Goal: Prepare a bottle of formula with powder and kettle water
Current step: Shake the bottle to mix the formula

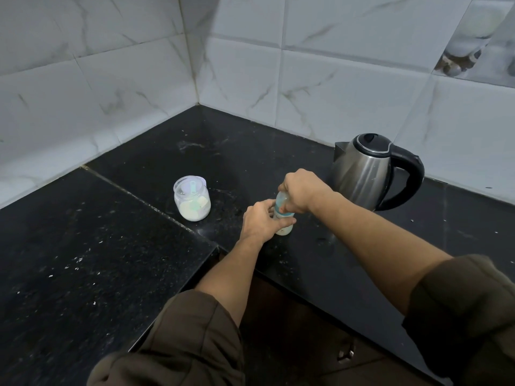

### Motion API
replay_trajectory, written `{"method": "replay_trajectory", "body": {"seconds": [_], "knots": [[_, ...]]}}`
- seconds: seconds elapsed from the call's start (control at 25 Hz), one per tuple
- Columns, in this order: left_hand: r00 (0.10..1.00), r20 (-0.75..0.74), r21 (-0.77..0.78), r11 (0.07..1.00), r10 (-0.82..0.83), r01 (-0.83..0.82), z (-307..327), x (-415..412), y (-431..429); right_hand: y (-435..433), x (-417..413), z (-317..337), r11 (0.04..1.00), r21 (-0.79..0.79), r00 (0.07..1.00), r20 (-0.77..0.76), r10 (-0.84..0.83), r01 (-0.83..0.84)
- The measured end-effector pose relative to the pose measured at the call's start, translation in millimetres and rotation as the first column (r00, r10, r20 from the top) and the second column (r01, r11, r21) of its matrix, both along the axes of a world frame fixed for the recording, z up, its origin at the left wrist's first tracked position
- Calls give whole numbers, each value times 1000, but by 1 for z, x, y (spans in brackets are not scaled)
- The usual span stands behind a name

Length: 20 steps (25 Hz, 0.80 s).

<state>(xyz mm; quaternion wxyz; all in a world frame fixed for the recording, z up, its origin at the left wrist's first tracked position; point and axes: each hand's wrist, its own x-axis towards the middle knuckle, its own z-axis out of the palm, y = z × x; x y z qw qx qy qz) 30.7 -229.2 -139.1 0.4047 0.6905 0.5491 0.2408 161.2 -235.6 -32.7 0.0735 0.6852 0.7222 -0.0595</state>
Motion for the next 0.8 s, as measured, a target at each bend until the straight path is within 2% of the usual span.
{"method": "replay_trajectory", "body": {"seconds": [0.24,0.32,0.4,0.48,0.68,0.8], "knots": [[1000,6,23,1000,13,-13,1,1,-1,-8,9,-6,996,30,996,17,84,-85],[1000,-22,57,998,-5,6,5,0,2,-15,20,-14,997,19,990,-123,72,-70],[999,-42,90,996,-26,29,19,-3,9,-24,27,-17,999,31,936,-351,25,-15],[999,-26,96,995,-22,24,39,-6,19,-24,26,-15,998,53,875,-484,-11,42],[998,54,166,986,-32,23,96,-16,43,-2,-1,6,954,261,806,-590,34,151],[996,87,221,975,-34,14,124,-30,59,17,-12,22,924,350,821,-566,80,151]]}}
